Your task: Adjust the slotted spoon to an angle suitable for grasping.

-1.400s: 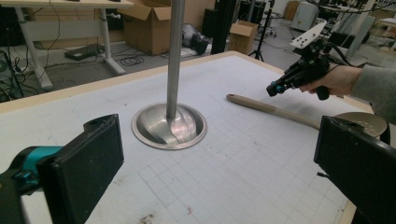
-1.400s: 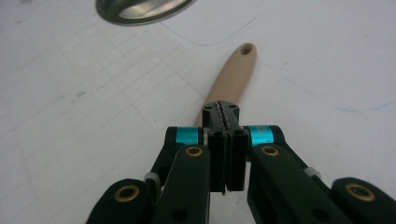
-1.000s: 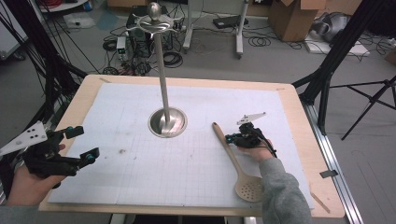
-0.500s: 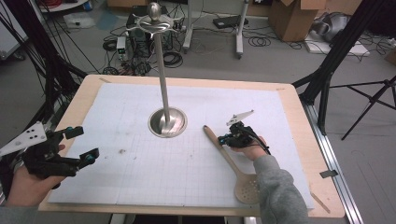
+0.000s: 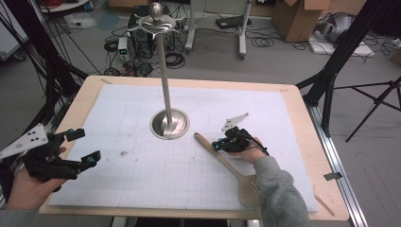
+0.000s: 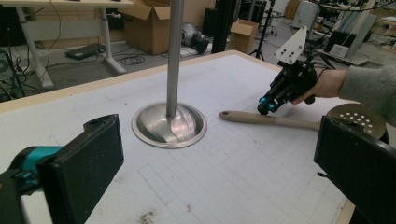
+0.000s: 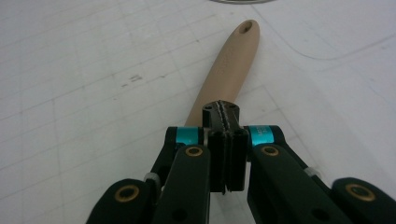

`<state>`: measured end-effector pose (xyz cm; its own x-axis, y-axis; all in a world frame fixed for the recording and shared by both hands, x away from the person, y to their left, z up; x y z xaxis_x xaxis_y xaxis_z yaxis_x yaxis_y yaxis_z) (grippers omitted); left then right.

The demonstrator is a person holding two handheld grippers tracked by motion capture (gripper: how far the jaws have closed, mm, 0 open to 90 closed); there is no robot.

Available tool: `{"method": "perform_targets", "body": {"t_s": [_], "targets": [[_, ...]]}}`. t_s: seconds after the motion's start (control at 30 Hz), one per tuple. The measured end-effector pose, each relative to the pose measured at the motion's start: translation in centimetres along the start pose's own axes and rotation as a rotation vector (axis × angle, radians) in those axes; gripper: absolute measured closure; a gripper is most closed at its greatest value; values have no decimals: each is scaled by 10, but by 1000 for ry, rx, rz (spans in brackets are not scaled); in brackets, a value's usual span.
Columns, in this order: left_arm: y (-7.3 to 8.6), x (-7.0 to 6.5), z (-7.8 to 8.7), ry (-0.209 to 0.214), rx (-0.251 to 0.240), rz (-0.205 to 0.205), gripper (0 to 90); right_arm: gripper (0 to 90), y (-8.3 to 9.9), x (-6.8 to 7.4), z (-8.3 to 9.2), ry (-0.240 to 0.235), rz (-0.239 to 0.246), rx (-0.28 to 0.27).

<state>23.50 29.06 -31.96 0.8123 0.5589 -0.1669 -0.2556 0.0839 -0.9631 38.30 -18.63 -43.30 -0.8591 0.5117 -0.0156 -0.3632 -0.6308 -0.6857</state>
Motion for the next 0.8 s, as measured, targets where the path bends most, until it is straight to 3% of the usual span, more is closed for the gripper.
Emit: {"method": "perform_targets", "body": {"t_s": [0.43,0.8], "targets": [[1,0,1,-2,5,-1,18,900,-3,9,-9,-116,81,-33],[2,-1,1,-5,7,1,18,900,-3,14,-14,-201,115,-57]]}}
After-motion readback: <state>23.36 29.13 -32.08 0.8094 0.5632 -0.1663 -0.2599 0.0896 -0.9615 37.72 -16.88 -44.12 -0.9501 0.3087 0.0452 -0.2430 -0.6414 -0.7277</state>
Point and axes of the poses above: each handheld gripper's, and its own axes: z roughly backward along the jaws, y roughly out of its underside, x roughly to its left, the point moved 1 cm from there along -z, roughly forward along the jaws, and after that the axes turned 10 degrees about y, right-handed, at the moved point
